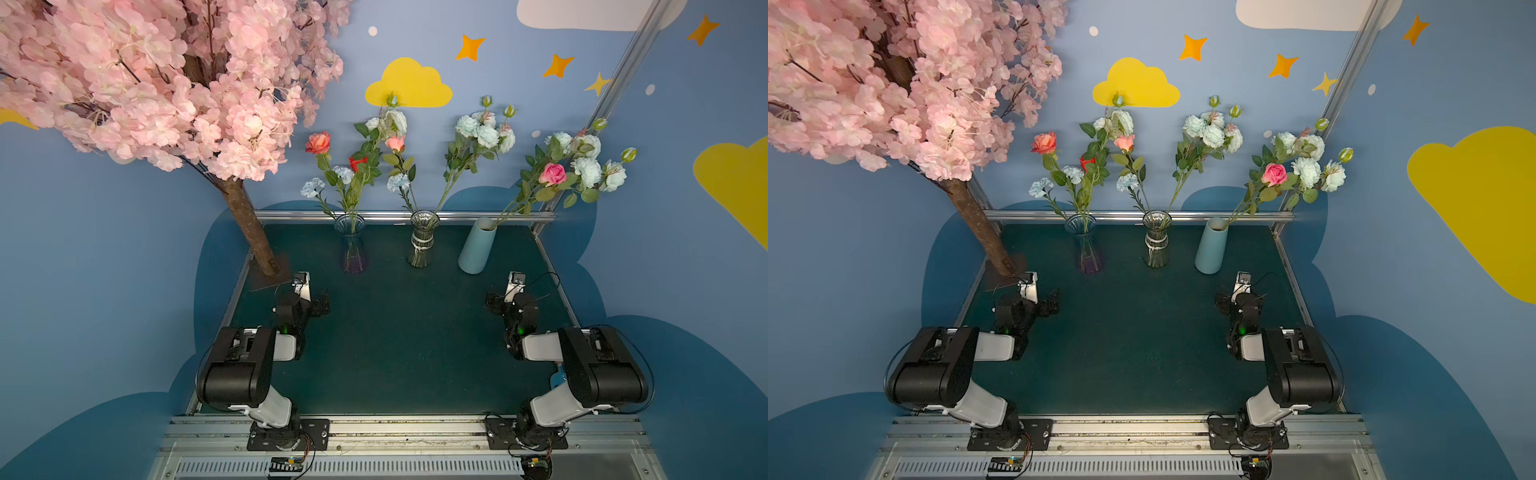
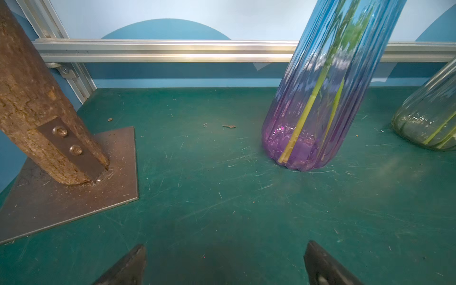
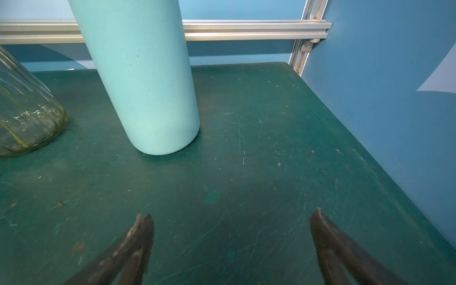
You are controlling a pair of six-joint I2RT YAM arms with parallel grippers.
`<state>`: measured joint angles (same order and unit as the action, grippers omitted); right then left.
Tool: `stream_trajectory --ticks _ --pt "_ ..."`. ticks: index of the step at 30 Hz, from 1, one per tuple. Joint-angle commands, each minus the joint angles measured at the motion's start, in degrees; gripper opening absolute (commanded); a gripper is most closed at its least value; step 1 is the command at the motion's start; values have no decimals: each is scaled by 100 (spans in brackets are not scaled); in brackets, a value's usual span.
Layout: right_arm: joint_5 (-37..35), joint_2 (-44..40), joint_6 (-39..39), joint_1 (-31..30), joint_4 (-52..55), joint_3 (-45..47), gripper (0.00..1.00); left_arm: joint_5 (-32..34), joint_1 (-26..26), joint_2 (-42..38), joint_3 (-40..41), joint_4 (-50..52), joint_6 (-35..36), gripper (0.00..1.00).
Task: Pick out blue flowers from the vase
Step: Pick up the vase from the center of the board.
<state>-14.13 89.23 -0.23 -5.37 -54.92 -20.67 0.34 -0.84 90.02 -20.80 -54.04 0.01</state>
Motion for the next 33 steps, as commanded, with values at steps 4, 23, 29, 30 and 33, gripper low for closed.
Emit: stream_trajectory --ticks 4,23,29,30,33 --pt "-16 33 -30 -15 -89 10 99 -111 -2 37 3 -45 77 99" --pt "-701 7 238 -377 -774 315 99 762 220 -204 68 21 80 99" --pt "-664 -26 315 -421 -1026 451 99 2328 1146 -1914 -185 1485 450 99" --pt "-643 -48 320 -424 -1035 469 99 2410 1203 -2224 -332 1976 211 99" --pt "-1482 -630 514 -731 -384 292 99 2124 1187 -2940 -751 3360 -580 99"
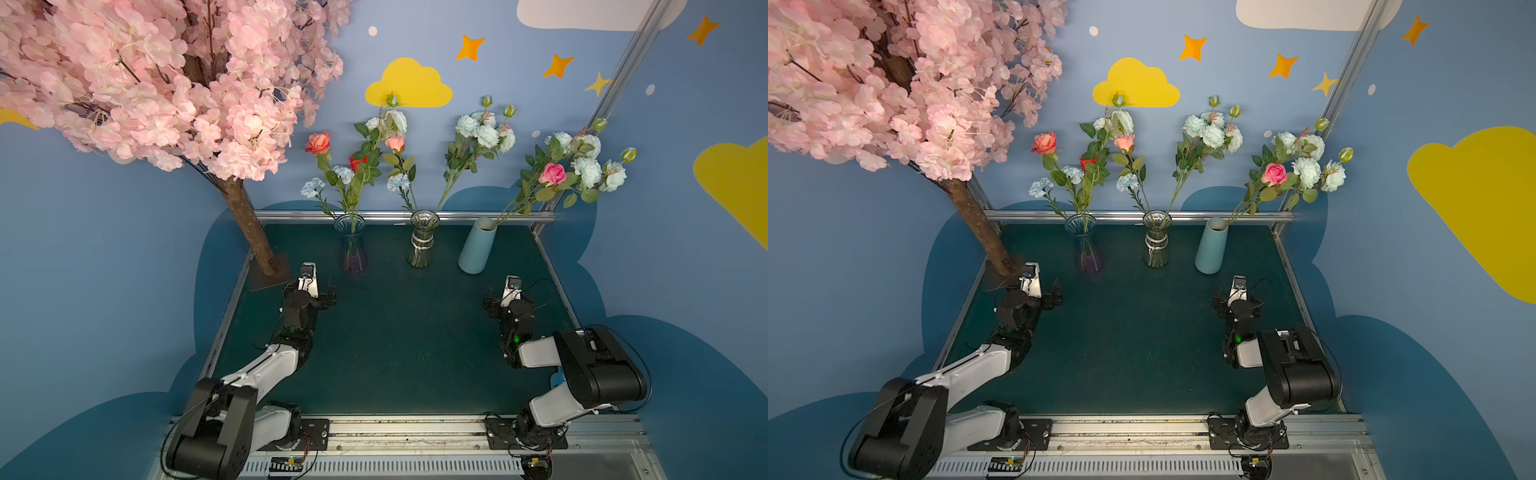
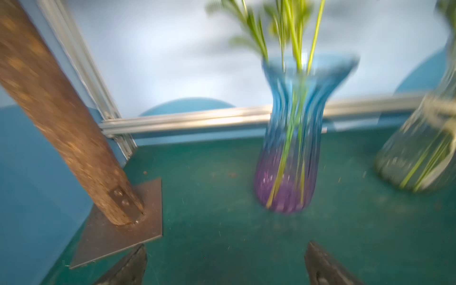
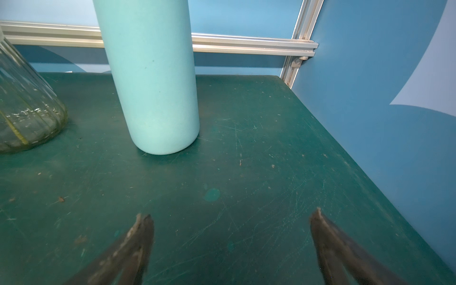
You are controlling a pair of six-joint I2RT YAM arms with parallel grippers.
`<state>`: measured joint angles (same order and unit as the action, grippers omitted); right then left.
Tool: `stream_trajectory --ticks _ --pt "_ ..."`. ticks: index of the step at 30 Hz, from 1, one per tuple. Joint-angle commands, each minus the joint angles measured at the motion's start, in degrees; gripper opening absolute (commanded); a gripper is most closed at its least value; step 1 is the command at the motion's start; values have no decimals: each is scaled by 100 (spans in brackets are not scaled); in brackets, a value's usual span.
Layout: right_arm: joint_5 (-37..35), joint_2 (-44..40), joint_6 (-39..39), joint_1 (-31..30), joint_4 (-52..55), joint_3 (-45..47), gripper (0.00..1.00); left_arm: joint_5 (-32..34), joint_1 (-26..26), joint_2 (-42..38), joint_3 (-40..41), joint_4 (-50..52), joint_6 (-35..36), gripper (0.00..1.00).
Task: Pick out blue flowers from the vase
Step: Pick up the vase from the center of the board.
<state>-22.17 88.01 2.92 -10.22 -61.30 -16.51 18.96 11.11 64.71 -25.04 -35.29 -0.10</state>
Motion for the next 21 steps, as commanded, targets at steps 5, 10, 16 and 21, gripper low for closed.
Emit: stream_trajectory --ticks 5,10,16,21 --pt "-29 -2710 -249 -473 4442 -1287 99 -585 -125 -854 -733 2240 -1305 99" --pt "1593 -3365 -1583 -215 4041 -856 99 -1541 -601 -712 -1309 2830 -2073 99" --pt "3088 -3434 -2650 43 3347 -442 78 -2185 -795 -162 -2581 4099 -2296 87" --pt "3530 -2770 -2034 -569 4019 -1200 66 -2307 -787 808 -4069 5322 -2379 83"
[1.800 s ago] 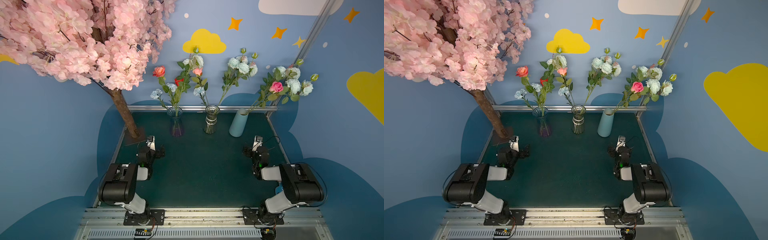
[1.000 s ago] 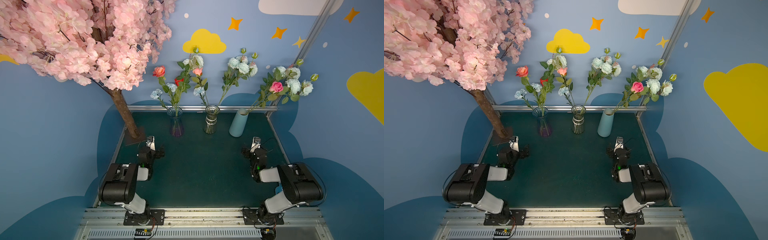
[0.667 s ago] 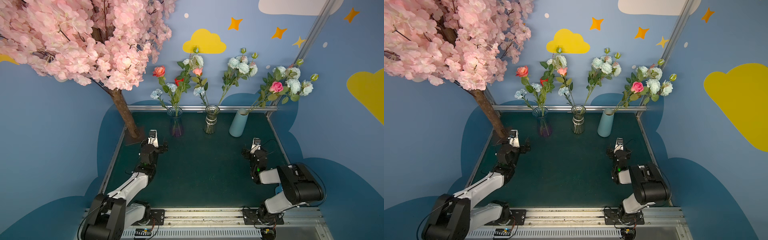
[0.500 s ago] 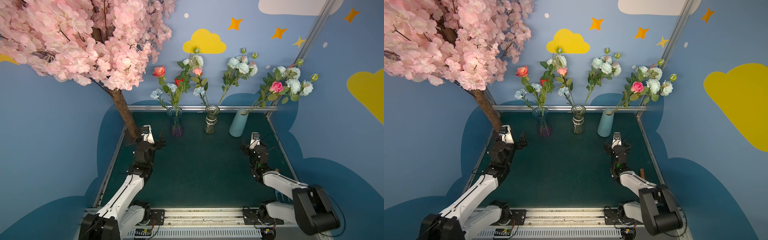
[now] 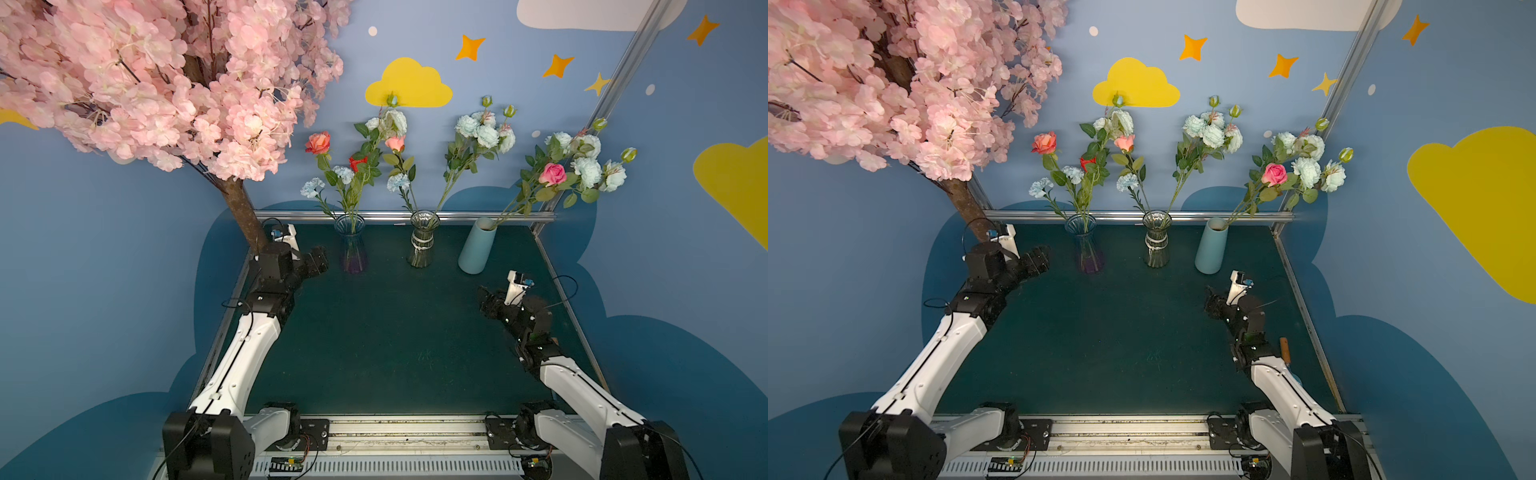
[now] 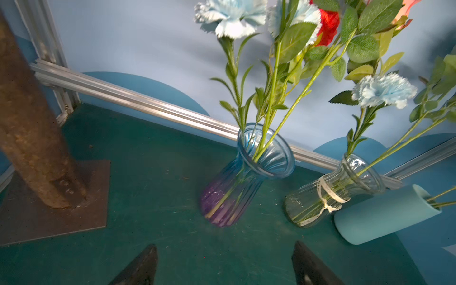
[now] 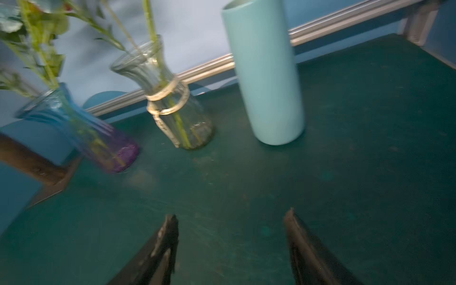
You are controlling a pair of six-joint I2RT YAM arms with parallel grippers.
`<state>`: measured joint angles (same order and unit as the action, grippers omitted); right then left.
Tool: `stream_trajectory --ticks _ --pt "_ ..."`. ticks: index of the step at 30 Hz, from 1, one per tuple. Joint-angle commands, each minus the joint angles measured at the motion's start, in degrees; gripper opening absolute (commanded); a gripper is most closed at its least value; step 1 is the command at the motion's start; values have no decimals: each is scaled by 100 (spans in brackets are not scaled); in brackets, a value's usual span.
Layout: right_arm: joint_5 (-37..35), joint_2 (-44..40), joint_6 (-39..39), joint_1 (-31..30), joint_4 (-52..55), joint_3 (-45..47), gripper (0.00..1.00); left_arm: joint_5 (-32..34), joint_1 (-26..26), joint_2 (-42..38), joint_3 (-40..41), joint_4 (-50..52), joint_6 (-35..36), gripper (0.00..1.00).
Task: Pick out blue flowers from the vase
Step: Pick up the vase from the center of the board.
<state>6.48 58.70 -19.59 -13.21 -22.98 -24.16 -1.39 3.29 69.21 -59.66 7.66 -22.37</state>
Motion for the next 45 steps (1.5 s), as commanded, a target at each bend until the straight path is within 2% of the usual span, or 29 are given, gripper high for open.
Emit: stream_trajectory --ticks 1,5,10,18,24,28,35,45 --pt "570 197 320 -378 305 -521 66 -266 -4 532 -853 1185 -164 82" --pt "241 177 543 -687 443 -594 66 -236 47 1235 -1879 1794 -252 78" --pt "152 216 641 -778 437 -620 66 -286 207 2293 -3199 2591 -386 71" --pt "109 361 696 -850 569 -769 66 -154 468 3991 -5298 3840 -345 66" --pt "99 440 734 -884 641 -844 66 82 572 4780 -6458 4566 -308 61" --pt "90 467 755 -900 649 -871 66 302 611 5010 -6772 4825 -251 60" --pt "78 520 790 -920 676 -915 66 429 620 5202 -6786 4879 -206 56" --pt "58 581 808 -946 699 -958 66 317 640 5486 -6859 4859 -233 38"
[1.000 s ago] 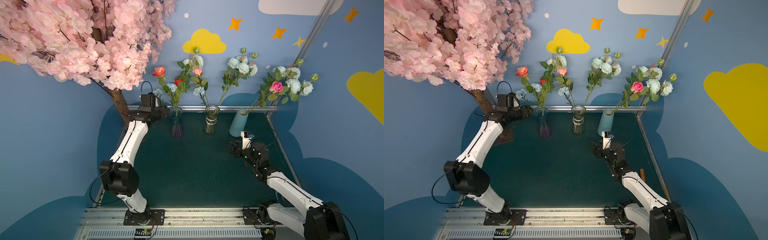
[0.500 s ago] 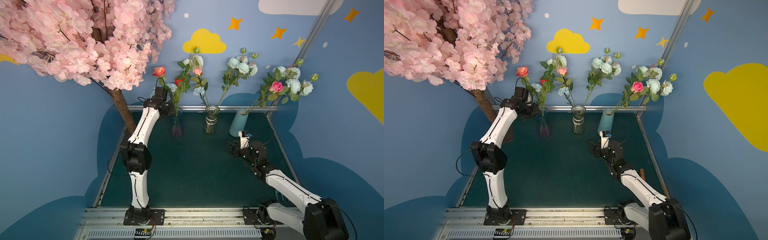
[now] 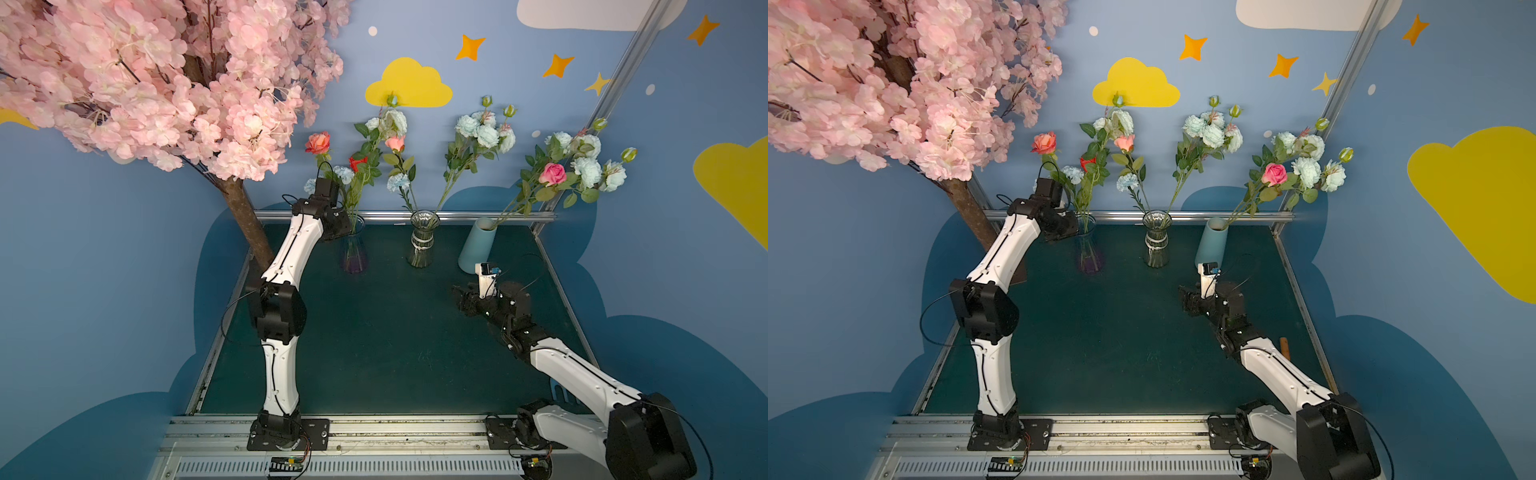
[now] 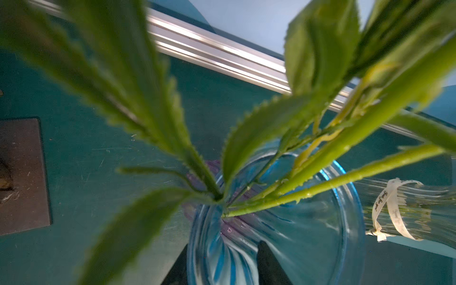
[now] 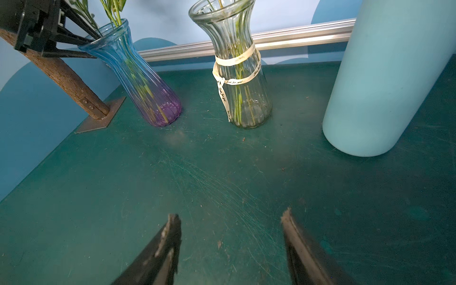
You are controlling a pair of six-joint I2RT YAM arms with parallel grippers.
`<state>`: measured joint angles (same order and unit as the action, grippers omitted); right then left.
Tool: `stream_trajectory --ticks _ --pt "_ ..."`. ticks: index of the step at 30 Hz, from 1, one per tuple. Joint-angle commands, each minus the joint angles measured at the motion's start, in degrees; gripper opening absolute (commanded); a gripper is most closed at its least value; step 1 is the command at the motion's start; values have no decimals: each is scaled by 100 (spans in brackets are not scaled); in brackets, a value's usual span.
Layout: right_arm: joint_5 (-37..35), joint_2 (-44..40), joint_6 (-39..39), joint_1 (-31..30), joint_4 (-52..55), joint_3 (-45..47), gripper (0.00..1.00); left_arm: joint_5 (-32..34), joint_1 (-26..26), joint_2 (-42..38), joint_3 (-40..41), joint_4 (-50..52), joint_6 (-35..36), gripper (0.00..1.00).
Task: Pick out blue flowers from the vase
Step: Pick up the vase from the center of the board.
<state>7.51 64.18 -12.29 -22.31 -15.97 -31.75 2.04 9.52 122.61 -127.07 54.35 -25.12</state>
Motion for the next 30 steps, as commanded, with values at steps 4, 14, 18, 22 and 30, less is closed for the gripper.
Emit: stream_trajectory --ticks 4,14,18,22,30 --pt "-48 57 84 -37 -3 -209 65 -70 39 246 -152 225 69 28" --pt "-74 101 79 -46 -63 -225 65 -381 37 207 -169 284 70 4" --pt "-73 94 80 -46 -65 -209 65 -631 -34 109 -165 373 45 4" --pt "-80 94 79 -46 -64 -210 65 -853 -183 -50 -101 514 -66 4" --pt "-92 112 79 -50 -83 -200 65 -1710 -674 -666 929 -84 -315 4"
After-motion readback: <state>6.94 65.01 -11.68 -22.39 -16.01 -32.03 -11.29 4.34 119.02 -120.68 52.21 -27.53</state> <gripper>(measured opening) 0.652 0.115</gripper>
